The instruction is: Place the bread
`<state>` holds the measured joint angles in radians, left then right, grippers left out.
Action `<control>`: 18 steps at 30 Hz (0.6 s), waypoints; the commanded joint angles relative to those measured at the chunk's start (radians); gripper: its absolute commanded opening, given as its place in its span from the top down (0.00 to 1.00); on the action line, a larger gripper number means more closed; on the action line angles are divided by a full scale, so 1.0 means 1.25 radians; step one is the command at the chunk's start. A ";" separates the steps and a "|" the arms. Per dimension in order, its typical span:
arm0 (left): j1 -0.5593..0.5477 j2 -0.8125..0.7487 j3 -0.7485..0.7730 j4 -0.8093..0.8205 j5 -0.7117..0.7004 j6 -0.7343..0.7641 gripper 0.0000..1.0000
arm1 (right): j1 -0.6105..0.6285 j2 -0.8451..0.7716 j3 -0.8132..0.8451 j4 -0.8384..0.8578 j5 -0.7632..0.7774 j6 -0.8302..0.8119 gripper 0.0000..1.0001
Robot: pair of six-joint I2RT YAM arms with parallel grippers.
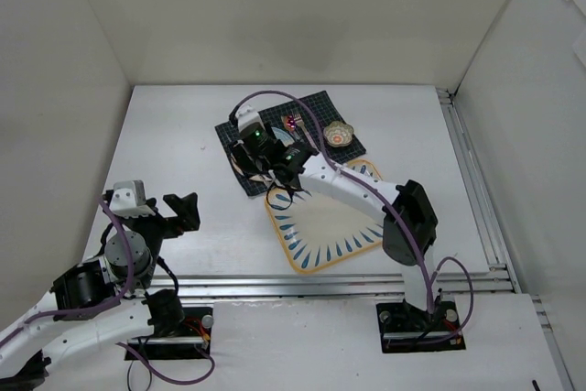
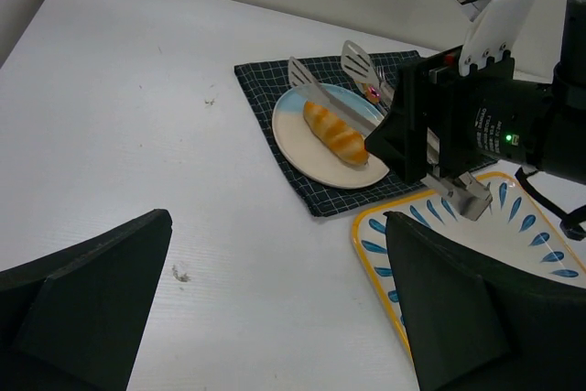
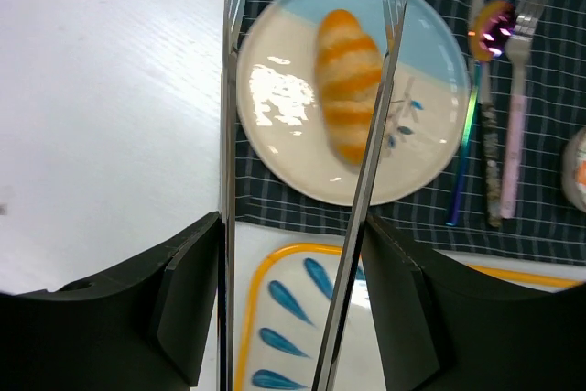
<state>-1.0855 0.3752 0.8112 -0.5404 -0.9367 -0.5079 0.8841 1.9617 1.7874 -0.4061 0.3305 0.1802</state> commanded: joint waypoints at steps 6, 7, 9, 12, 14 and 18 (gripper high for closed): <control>-0.004 0.004 0.003 0.031 -0.019 -0.006 0.01 | 0.114 0.020 0.030 0.103 -0.055 0.099 0.43; -0.004 0.001 0.003 0.029 -0.020 -0.006 0.01 | 0.125 0.030 0.039 0.105 -0.050 0.105 0.43; -0.004 -0.004 0.001 0.027 -0.021 -0.010 0.01 | 0.147 0.063 0.049 0.113 -0.045 0.121 0.43; -0.004 -0.015 -0.001 0.029 -0.018 -0.010 0.01 | 0.158 0.109 0.068 0.115 -0.040 0.143 0.43; -0.004 -0.024 -0.005 0.032 -0.018 -0.010 0.01 | 0.159 0.134 0.084 0.115 -0.050 0.152 0.43; -0.004 -0.035 -0.011 0.036 -0.021 -0.010 0.01 | 0.160 0.183 0.094 0.116 -0.039 0.170 0.43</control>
<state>-1.0855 0.3248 0.7956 -0.5411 -0.9474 -0.5087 1.0946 2.1975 1.8469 -0.3244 0.2638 0.3531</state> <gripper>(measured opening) 0.994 0.572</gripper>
